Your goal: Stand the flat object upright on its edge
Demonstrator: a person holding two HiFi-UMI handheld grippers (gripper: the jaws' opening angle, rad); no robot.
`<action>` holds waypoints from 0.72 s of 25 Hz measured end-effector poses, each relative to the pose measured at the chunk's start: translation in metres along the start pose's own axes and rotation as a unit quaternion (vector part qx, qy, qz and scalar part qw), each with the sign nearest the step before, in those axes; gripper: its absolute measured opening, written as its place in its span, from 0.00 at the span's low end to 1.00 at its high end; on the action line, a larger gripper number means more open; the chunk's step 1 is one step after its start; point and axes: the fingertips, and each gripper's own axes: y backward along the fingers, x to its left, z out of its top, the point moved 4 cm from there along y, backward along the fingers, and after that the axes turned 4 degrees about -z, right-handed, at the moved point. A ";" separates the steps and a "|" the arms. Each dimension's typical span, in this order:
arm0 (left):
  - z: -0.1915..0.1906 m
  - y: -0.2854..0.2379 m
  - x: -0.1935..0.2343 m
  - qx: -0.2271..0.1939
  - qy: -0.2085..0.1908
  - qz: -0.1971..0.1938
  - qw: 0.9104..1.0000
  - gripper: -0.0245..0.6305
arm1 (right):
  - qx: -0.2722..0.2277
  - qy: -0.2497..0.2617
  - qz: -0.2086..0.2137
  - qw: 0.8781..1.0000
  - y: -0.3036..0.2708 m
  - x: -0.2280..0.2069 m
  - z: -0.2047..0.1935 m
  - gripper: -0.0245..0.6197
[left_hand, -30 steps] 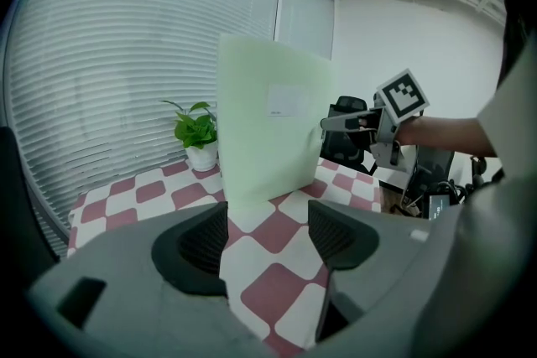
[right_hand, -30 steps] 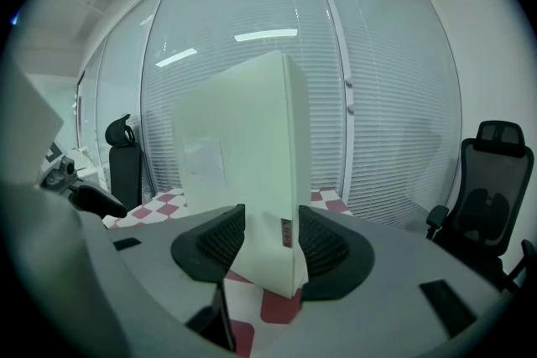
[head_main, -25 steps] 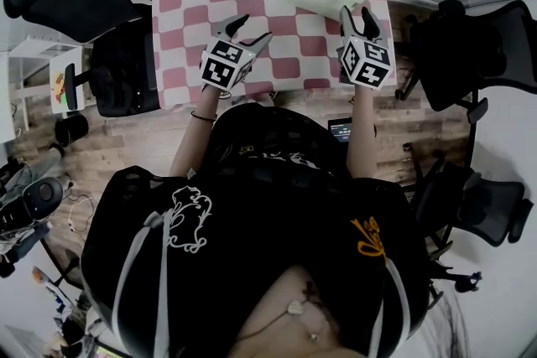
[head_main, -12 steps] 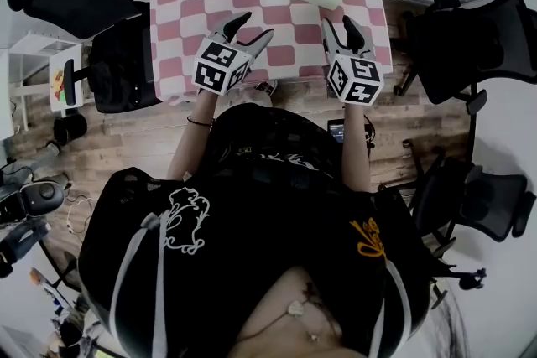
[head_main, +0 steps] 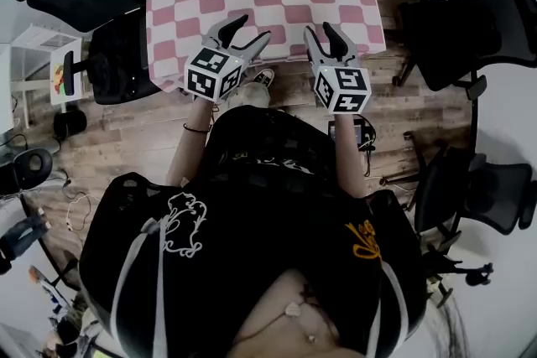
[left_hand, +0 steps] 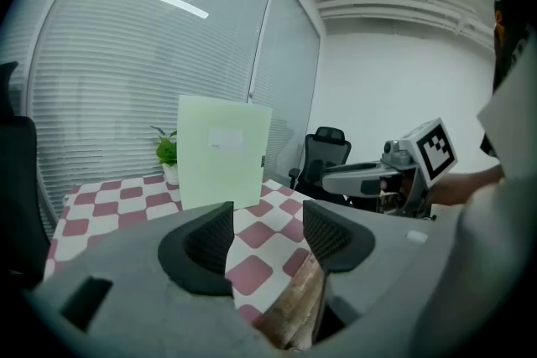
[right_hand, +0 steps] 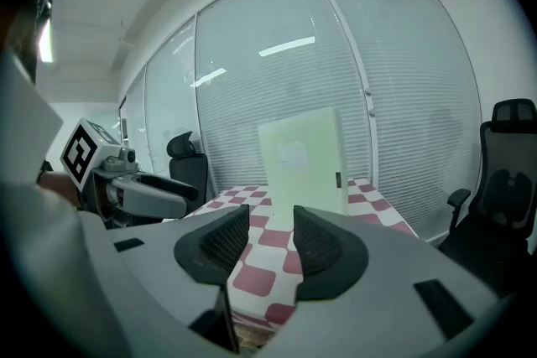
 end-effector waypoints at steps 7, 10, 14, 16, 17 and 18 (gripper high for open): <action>-0.023 0.019 -0.057 -0.002 0.010 0.006 1.000 0.45 | -0.001 -0.001 0.022 1.000 0.049 0.009 -0.022 0.22; -0.029 0.025 -0.076 0.003 0.009 0.005 1.000 0.45 | -0.004 -0.003 0.027 1.000 0.064 0.009 -0.028 0.17; -0.027 0.037 -0.092 -0.002 0.007 0.010 1.000 0.45 | -0.004 -0.002 0.038 0.999 0.074 0.015 -0.032 0.13; -0.022 0.042 -0.096 -0.009 0.005 0.011 1.000 0.45 | -0.004 -0.002 0.045 0.999 0.075 0.020 -0.033 0.12; -0.019 0.045 -0.097 -0.011 0.003 0.011 1.000 0.45 | -0.004 -0.002 0.048 0.999 0.075 0.023 -0.032 0.11; -0.017 0.047 -0.098 -0.012 0.001 0.010 1.000 0.45 | -0.004 -0.001 0.051 0.999 0.075 0.026 -0.033 0.11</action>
